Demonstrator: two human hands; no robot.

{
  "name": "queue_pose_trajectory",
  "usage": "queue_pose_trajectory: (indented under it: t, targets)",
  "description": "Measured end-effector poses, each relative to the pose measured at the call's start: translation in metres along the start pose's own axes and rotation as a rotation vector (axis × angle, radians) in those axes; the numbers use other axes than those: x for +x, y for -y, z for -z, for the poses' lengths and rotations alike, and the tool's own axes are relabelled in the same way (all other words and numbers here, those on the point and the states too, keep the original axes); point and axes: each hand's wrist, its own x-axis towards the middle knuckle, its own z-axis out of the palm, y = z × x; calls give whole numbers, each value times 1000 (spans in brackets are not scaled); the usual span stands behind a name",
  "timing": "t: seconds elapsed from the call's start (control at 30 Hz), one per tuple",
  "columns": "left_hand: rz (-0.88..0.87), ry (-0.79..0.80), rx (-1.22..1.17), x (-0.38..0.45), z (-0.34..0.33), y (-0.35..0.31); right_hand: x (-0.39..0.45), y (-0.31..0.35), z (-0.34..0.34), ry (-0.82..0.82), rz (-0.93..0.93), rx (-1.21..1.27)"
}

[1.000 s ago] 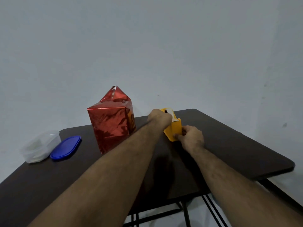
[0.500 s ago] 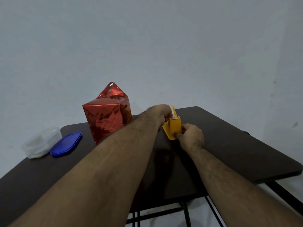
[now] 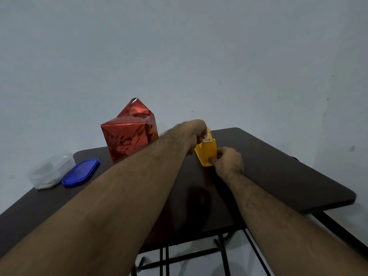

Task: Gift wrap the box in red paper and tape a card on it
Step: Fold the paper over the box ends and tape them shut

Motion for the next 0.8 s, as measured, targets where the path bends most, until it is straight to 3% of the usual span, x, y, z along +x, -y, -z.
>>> queue_pose_trajectory:
  t: [0.27, 0.47, 0.6, 0.8]
  targets:
    - [79, 35, -75, 8, -12, 27, 1, -3, -1, -8, -8, 47]
    - [34, -10, -199, 18, -23, 40, 9, -12, -4, -12, -13, 91]
    - [2, -28, -60, 24, -33, 57, 16, -19, -9, -21, -20, 190]
    - [-146, -107, -277, 18, -36, 52, 19, -19, -11, -80, -33, 264]
